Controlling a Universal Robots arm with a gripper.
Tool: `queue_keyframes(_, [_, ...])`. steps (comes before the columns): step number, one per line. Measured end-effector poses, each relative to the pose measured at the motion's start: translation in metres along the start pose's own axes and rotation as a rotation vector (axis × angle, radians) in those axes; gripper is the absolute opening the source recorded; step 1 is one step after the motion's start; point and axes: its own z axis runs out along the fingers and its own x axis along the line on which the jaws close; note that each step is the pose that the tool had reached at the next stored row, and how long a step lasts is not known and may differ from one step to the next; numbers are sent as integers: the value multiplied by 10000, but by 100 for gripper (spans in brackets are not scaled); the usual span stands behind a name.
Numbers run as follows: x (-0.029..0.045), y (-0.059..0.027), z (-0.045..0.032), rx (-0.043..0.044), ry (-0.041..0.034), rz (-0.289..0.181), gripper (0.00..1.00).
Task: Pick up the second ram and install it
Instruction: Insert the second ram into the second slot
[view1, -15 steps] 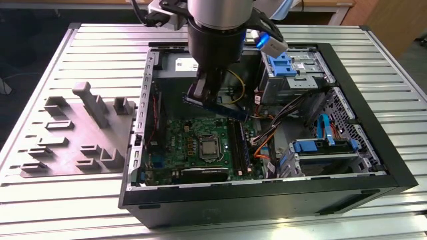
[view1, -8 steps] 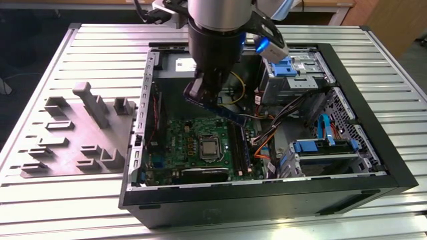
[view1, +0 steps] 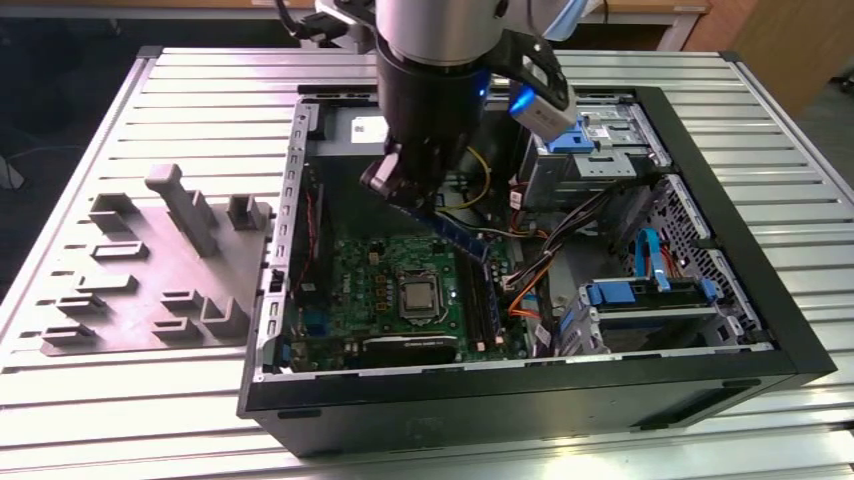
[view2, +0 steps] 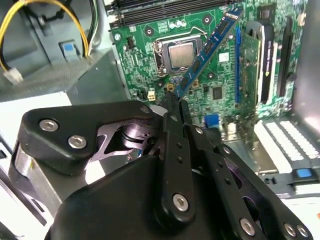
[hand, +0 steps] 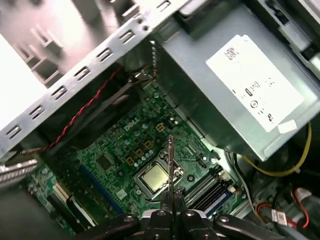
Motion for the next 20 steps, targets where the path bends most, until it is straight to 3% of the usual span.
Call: queue_keyframes(20, [1,-3,51,82,-188,3635,13])
